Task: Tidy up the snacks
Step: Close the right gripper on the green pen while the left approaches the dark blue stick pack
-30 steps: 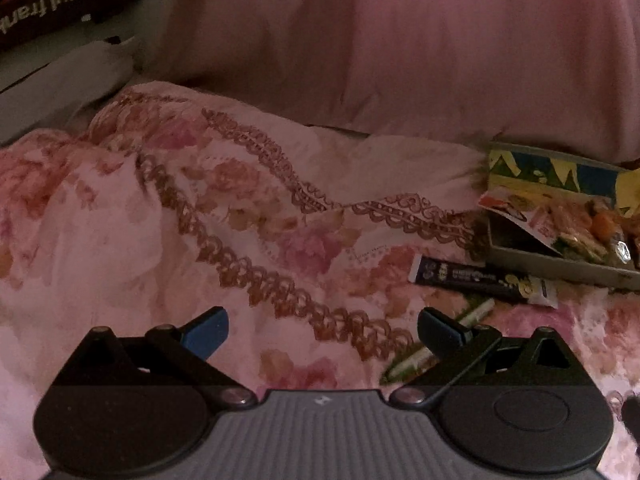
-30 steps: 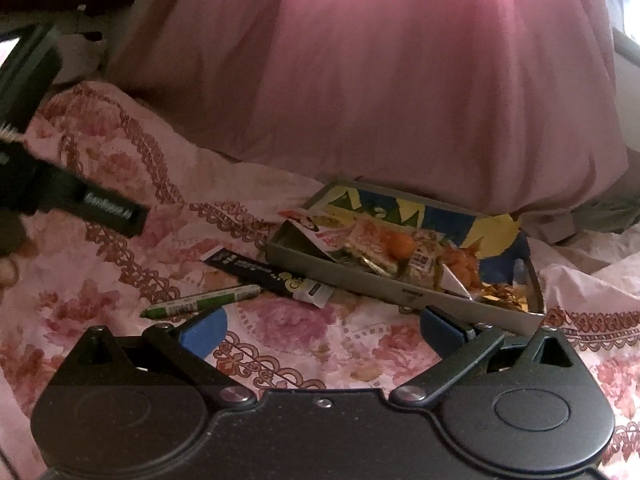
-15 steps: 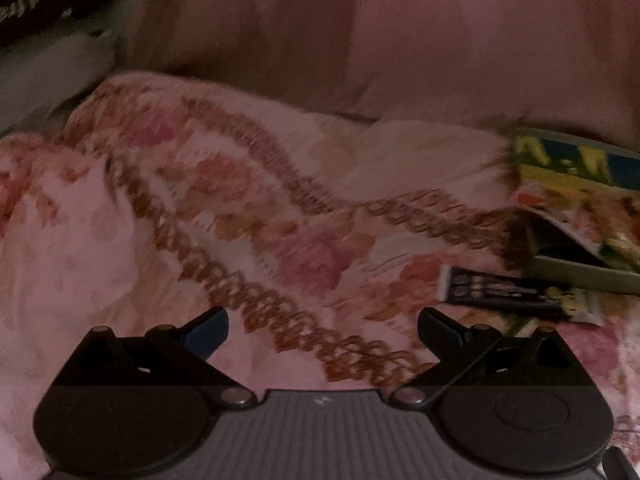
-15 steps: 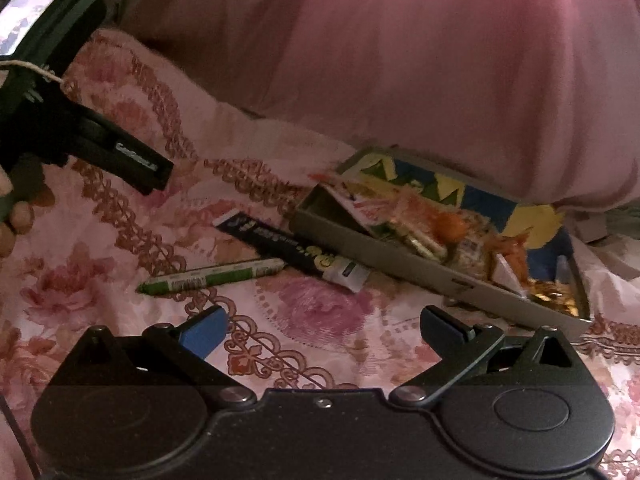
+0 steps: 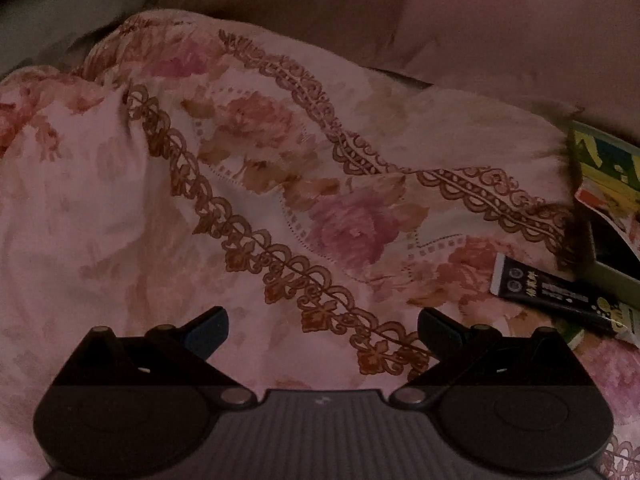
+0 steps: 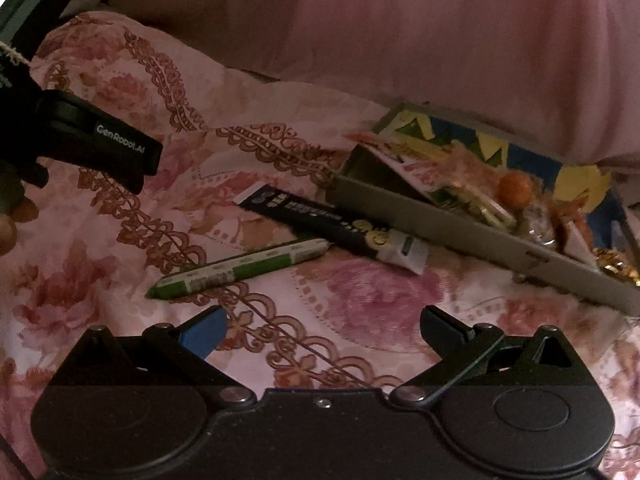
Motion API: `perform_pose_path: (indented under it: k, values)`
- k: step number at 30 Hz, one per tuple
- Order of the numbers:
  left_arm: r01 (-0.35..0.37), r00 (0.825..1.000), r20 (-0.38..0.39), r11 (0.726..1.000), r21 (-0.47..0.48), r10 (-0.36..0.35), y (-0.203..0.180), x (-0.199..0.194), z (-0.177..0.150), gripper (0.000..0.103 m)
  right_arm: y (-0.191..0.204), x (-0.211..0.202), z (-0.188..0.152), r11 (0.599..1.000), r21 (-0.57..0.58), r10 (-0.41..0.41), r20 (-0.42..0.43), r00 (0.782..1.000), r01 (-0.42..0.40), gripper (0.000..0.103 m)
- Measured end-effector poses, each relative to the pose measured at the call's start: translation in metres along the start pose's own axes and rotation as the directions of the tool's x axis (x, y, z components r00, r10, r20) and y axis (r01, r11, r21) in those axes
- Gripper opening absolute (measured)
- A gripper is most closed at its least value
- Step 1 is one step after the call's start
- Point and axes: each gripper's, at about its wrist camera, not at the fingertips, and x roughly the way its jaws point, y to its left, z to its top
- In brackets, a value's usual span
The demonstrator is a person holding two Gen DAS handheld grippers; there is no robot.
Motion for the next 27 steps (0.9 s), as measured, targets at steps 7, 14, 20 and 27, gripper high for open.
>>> perform_pose_path:
  k: [7,14,20,27]
  values:
    - [-0.015,0.999,-0.046,0.998,-0.067,0.012,0.009,0.015,0.002,0.103,0.013,0.028,0.016,0.996,0.093,-0.008,-0.054,0.999,0.013,0.102]
    - [-0.031,0.999,-0.022,0.996,-0.084,0.029,0.015,0.021,0.006,0.103,0.023,0.058,0.033,0.978,0.209,0.007,-0.073,0.997,0.008,0.102]
    - [-0.03,0.999,-0.024,0.993,-0.114,0.027,0.02,0.024,0.008,0.103,0.042,0.075,0.037,0.987,0.143,-0.063,-0.104,0.993,0.078,0.102]
    - [-0.022,1.0,-0.019,0.996,-0.087,0.02,0.015,0.023,0.007,0.103,0.029,0.061,0.029,0.994,0.078,-0.072,-0.12,0.99,0.081,0.1]
